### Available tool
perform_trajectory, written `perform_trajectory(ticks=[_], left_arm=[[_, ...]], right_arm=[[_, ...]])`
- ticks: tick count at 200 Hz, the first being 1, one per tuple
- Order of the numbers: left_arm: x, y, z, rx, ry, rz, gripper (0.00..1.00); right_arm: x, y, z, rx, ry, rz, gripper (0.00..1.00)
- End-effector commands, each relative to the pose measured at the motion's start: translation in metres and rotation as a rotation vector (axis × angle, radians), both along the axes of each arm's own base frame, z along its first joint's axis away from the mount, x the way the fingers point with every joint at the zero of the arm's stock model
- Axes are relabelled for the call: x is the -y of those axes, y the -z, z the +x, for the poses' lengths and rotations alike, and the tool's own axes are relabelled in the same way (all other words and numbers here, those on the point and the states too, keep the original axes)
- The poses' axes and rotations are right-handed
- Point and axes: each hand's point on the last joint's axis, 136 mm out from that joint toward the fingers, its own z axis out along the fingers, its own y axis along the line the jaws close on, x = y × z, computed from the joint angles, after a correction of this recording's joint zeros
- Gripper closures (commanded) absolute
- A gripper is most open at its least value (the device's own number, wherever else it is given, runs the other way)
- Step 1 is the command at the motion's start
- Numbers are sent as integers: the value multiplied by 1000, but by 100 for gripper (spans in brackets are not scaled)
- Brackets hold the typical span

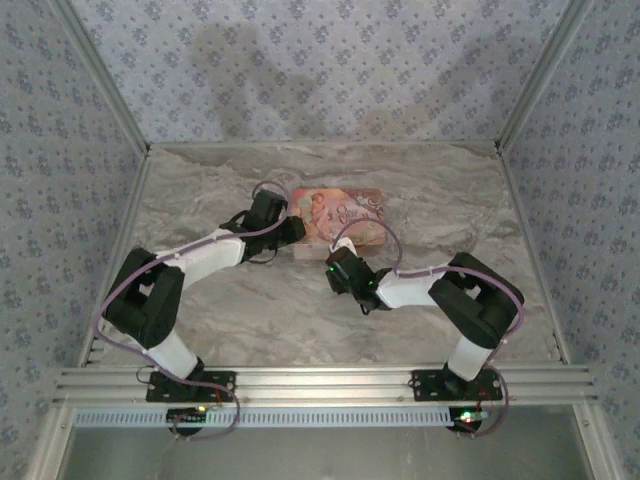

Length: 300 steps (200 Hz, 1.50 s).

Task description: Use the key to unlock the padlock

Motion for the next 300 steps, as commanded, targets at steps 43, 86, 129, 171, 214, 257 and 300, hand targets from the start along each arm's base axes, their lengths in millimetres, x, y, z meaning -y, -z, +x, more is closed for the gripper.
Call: perform_trajectory(ticks=[43, 86, 129, 171, 214, 257, 300], left_arm=[[-8, 23, -10, -64, -4, 18, 62], [-15, 24, -10, -62, -12, 25, 62], [-22, 25, -10, -59, -25, 17, 62], [-23, 25, -8, -55, -24, 9, 62], [-20, 21, -6, -42, -23, -15, 62], [-16, 22, -6, -45, -13, -28, 62], [-13, 21, -7, -51, -4, -43, 63]], right_arm=[[1, 12, 1, -10, -18, -52, 70], [4, 6, -16, -27, -87, -72, 92], [9, -7, -25, -31, -165, -117, 100], [14, -13, -32, -41, -250, -169, 100], [18, -36, -28, -36, -260, 10, 100], [22, -33, -28, -46, -293, -53, 100], [17, -33, -30, -4, -370, -144, 100]])
